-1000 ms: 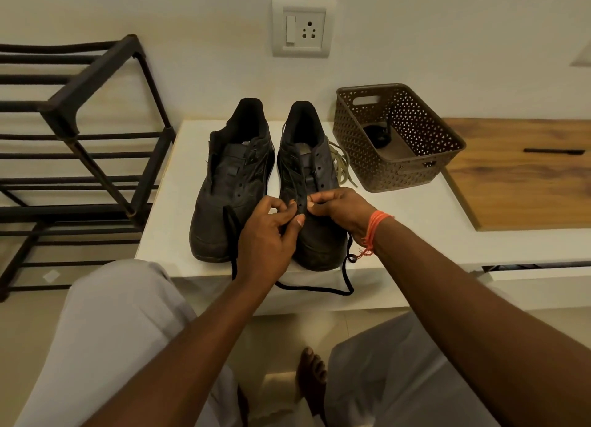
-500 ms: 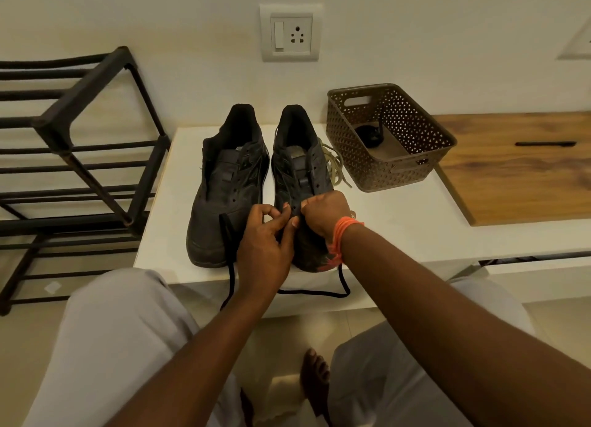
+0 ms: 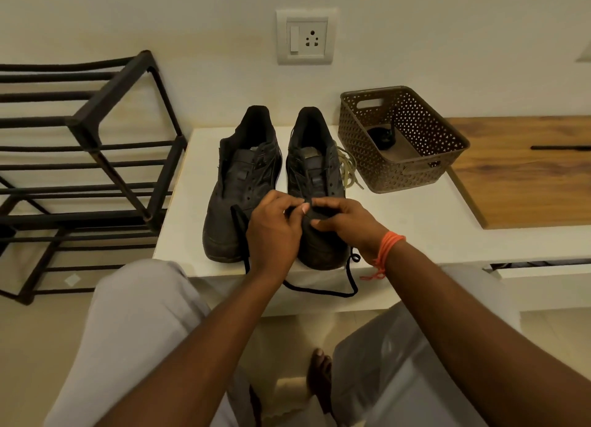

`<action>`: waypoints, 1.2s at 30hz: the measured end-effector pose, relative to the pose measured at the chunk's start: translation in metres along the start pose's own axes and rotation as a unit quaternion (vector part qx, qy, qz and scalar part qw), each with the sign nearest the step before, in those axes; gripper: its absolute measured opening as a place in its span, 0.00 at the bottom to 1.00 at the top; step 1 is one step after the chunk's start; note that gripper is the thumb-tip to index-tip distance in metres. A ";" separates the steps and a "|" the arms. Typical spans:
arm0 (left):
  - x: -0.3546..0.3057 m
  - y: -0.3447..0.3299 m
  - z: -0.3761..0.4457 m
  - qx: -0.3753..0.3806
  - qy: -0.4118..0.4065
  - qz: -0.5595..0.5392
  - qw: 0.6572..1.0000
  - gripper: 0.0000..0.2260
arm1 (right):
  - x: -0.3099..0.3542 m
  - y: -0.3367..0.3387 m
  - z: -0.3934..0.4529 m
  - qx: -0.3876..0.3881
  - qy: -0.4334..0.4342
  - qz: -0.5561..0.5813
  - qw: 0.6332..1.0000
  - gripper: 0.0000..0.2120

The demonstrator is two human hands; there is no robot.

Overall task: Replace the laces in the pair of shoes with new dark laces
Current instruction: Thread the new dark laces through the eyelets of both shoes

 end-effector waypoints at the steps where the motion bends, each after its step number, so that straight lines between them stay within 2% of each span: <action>1: 0.000 0.000 0.002 0.004 -0.007 0.000 1.000 0.03 | -0.002 0.000 0.000 -0.004 0.019 -0.004 1.000 0.22; 4: -0.005 0.008 0.006 -0.019 0.007 -0.051 0.998 0.04 | -0.003 -0.001 -0.004 -0.028 0.048 -0.020 0.998 0.24; 5: -0.006 0.015 0.010 -0.043 0.055 -0.101 0.992 0.04 | -0.004 -0.001 -0.003 -0.035 0.052 -0.022 0.998 0.24; 6: -0.007 0.025 0.018 -0.074 0.122 -0.184 0.973 0.04 | -0.003 0.001 -0.002 -0.043 0.055 -0.029 0.997 0.24; 7: -0.009 0.036 0.025 -0.106 0.191 -0.302 0.928 0.04 | -0.003 0.001 -0.003 -0.049 0.061 -0.034 0.996 0.24; 8: -0.012 0.049 0.035 -0.136 0.239 -0.417 0.866 0.04 | 0.000 0.001 -0.003 -0.053 0.069 -0.041 0.995 0.24; 9: -0.013 0.062 0.041 -0.160 0.264 -0.482 0.820 0.03 | 0.001 0.001 -0.003 -0.057 0.078 -0.048 0.994 0.24; 10: -0.014 0.074 0.047 -0.172 0.268 -0.485 0.815 0.03 | 0.004 0.000 -0.004 -0.062 0.083 -0.055 0.993 0.24; 11: -0.014 0.082 0.051 -0.169 0.254 -0.435 0.847 0.04 | 0.005 -0.002 -0.003 -0.066 0.088 -0.060 0.992 0.25; 12: -0.015 0.085 0.051 -0.142 0.222 -0.339 0.903 0.03 | 0.006 -0.005 -0.004 -0.070 0.090 -0.063 0.992 0.25; 13: -0.017 0.083 0.049 -0.085 0.165 -0.206 0.961 0.03 | 0.007 -0.006 -0.004 -0.073 0.092 -0.065 0.991 0.26; 14: -0.019 0.074 0.043 0.002 0.091 -0.053 0.994 0.04 | 0.007 -0.007 -0.004 -0.076 0.094 -0.067 0.990 0.26; 15: -0.019 0.063 0.036 0.089 0.022 0.102 0.990 0.09 | 0.007 -0.007 -0.004 -0.078 0.095 -0.071 0.990 0.26; 16: -0.017 0.051 0.031 0.166 -0.030 0.233 0.958 0.14 | 0.008 -0.008 -0.005 -0.078 0.097 -0.076 0.989 0.26; 17: -0.013 0.042 0.030 0.218 -0.059 0.323 0.919 0.16 | 0.008 -0.007 -0.005 -0.075 0.097 -0.078 0.989 0.27; 18: -0.015 0.040 0.031 0.247 -0.068 0.367 0.894 0.16 | 0.008 -0.007 -0.006 -0.073 0.096 -0.077 0.990 0.27; 19: -0.015 0.040 0.034 0.263 -0.064 0.364 0.891 0.15 | 0.008 -0.006 -0.006 -0.071 0.095 -0.076 0.990 0.27; 20: -0.015 0.044 0.038 0.252 -0.043 0.312 0.915 0.14 | 0.008 -0.006 -0.006 -0.070 0.094 -0.076 0.990 0.28; 21: -0.014 0.052 0.041 0.208 -0.013 0.237 0.949 0.14 | 0.009 -0.005 -0.006 -0.067 0.092 -0.080 0.990 0.28; 22: -0.013 0.063 0.045 0.128 0.029 0.150 0.980 0.13 | 0.010 -0.005 -0.006 -0.065 0.093 -0.083 0.990 0.28; 23: -0.013 0.079 0.048 0.013 0.078 0.042 0.996 0.13 | 0.010 -0.003 -0.004 -0.065 0.094 -0.086 0.990 0.29; 25: -0.007 0.112 0.046 -0.197 0.151 -0.108 0.963 0.13 | 0.009 -0.002 -0.002 -0.064 0.092 -0.094 0.989 0.29; 26: -0.004 0.123 0.044 -0.237 0.163 -0.106 0.952 0.13 | 0.007 -0.001 0.000 -0.063 0.091 -0.096 0.989 0.30; 27: -0.002 0.127 0.043 -0.228 0.160 -0.051 0.959 0.12 | 0.007 -0.001 0.001 -0.061 0.090 -0.098 0.989 0.30; 28: 0.000 0.128 0.042 -0.191 0.141 0.056 0.970 0.10 | 0.007 -0.001 0.002 -0.058 0.092 -0.101 0.989 0.30; 30: -0.001 0.115 0.036 -0.082 0.067 0.261 0.960 0.12 | 0.007 0.000 0.002 -0.047 0.094 -0.108 0.989 0.31; 31: -0.005 0.105 0.036 -0.033 0.022 0.304 0.952 0.16 | 0.007 0.001 0.002 -0.039 0.096 -0.113 0.988 0.31; 33: -0.019 0.081 0.037 0.057 -0.055 0.310 0.947 0.18 | 0.007 0.003 0.003 -0.028 0.099 -0.129 0.986 0.31; 36: -0.022 0.041 0.039 0.180 -0.090 0.330 0.922 0.17 | 0.009 0.005 0.003 -0.012 0.100 -0.149 0.984 0.31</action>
Point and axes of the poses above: each hand's wrist, its own z-axis towards the middle knuckle, its own y-axis out of the back of the hand, x = y × z, the point moved 3 cm from there along z, towards the middle knuckle, and after that the axes turned 3 degrees about -z, right-handed, at the moved point
